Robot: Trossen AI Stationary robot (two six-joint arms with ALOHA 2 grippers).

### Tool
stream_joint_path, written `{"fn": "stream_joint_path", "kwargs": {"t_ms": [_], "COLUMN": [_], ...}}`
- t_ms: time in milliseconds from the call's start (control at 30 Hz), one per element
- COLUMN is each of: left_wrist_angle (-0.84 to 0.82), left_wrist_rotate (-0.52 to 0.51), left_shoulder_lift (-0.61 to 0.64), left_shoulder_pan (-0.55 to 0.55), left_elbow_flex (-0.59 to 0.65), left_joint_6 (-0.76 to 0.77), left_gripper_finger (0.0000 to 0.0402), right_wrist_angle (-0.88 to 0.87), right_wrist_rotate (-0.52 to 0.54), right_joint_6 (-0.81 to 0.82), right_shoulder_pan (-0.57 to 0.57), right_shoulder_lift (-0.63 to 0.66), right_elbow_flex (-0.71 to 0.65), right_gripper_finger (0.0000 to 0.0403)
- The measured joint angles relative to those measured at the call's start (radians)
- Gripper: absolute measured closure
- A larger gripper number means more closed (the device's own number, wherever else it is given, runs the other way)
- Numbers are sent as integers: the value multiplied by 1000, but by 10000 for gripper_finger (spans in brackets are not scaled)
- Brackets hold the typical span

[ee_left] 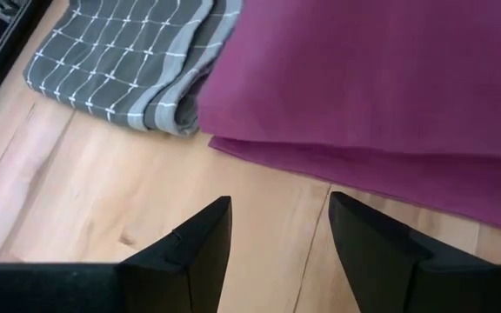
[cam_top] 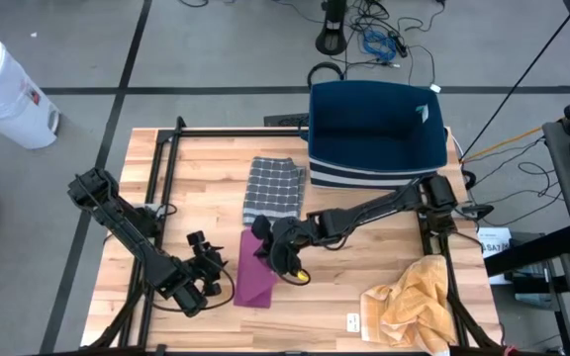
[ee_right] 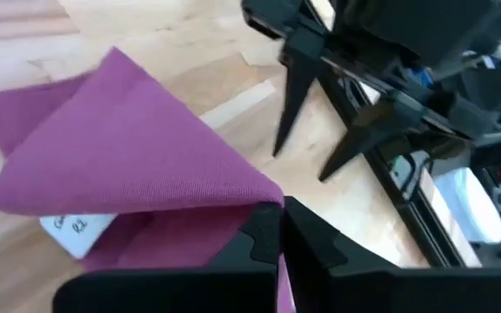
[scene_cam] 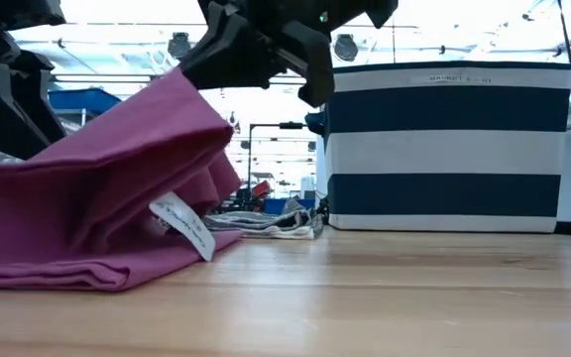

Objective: Fold towel
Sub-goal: Fold the pink towel

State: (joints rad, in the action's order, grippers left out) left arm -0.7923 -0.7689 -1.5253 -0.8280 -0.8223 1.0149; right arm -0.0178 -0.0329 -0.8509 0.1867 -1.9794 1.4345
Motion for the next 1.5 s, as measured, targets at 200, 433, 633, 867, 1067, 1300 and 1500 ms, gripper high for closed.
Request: {"fn": "stream_joint_path", "kwargs": {"t_ms": [200, 433, 633, 867, 1067, 1300, 1500], "left_wrist_angle": [1, 1, 1, 2, 1, 1, 10], "left_wrist_rotate": [-2, -1, -3, -6, -5, -20, -21], "left_shoulder_lift": [0, 0, 0, 0, 0, 0, 0], "left_shoulder_pan": [0, 1, 3, 12, 11, 11, 18], "left_elbow_flex": [0, 0, 0, 0, 0, 0, 0], "left_joint_6": [4, 8, 8, 20, 21, 24, 23], "left_gripper_finger": [200, 200, 200, 200, 200, 200, 200], "right_wrist_angle": [6, 8, 2, 42, 110, 164, 220], "right_wrist_rotate": [0, 0, 1, 43, 112, 113, 146], "right_joint_6": [65, 180, 219, 217, 193, 212, 215], "right_shoulder_pan": [0, 1, 23, 69, 107, 135, 151], "right_shoulder_lift": [-5, -5, -22, -139, -153, -176, -240], "right_elbow_flex": [0, 0, 0, -2, -2, 0, 0], "right_gripper_finger": [323, 211, 183, 191, 197, 197, 197]}}
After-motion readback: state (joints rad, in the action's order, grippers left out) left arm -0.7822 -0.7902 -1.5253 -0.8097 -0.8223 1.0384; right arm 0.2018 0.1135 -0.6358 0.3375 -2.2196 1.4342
